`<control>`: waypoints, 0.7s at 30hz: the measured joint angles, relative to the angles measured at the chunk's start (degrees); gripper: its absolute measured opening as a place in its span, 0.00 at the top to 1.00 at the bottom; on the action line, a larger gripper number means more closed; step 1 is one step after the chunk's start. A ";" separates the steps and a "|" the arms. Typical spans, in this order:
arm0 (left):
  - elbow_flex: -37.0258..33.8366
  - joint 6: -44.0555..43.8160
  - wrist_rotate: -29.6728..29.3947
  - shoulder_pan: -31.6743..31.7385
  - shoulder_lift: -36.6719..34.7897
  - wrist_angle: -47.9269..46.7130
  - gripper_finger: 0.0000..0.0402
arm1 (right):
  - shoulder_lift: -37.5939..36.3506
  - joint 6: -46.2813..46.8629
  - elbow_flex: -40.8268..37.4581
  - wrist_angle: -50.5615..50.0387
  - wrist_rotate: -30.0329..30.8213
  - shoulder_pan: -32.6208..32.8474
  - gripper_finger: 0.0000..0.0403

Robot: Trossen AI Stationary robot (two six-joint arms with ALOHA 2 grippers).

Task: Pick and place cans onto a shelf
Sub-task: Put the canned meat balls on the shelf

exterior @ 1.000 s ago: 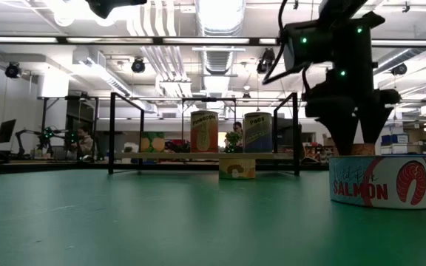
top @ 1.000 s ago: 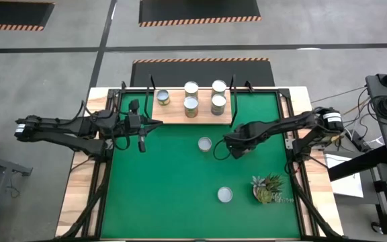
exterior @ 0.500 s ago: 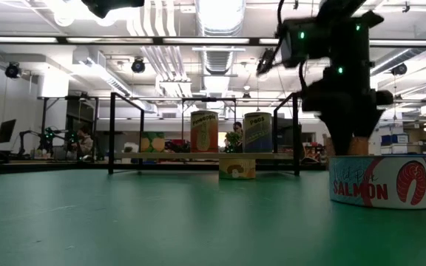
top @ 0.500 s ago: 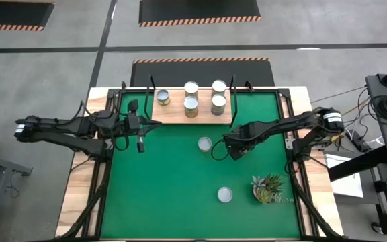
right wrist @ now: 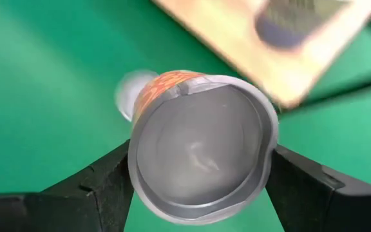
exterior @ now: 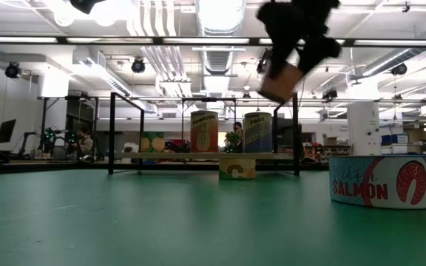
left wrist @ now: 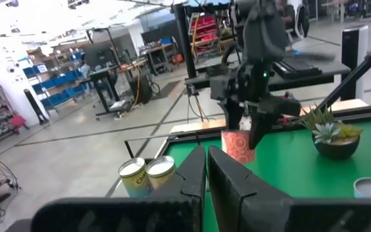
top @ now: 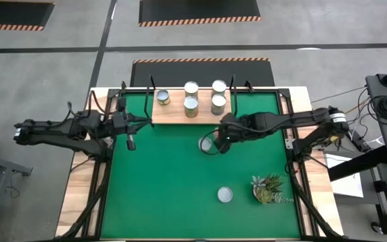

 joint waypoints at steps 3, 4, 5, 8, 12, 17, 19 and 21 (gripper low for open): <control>-0.10 0.00 -0.02 0.00 -1.06 0.28 1.00 | 2.68 -4.96 6.22 0.07 2.33 0.01 0.30; -0.16 0.00 0.00 0.00 -1.44 0.50 1.00 | 3.79 -7.01 8.26 0.16 2.99 -0.02 0.30; -0.31 -0.02 0.00 0.00 -1.85 0.64 1.00 | 5.11 -8.95 10.43 0.26 3.72 -0.08 0.30; -0.37 -0.32 -0.01 0.00 -2.89 0.60 1.00 | 9.50 -15.37 17.02 0.49 5.31 -0.66 0.30; -0.39 -1.35 -0.01 0.00 -4.04 0.53 1.00 | 16.50 -24.18 26.41 1.39 5.47 -1.81 0.30; -0.39 -1.78 0.00 0.00 -4.94 0.48 1.00 | 25.99 -35.22 39.27 2.13 5.38 -3.92 0.30; -0.39 -2.00 0.01 0.00 -5.21 0.37 1.00 | 29.55 -39.70 43.89 2.70 5.32 -4.88 0.30; -0.39 -2.15 0.02 0.00 -5.53 -0.05 1.00 | 33.18 -43.84 48.44 3.19 4.96 -5.93 0.30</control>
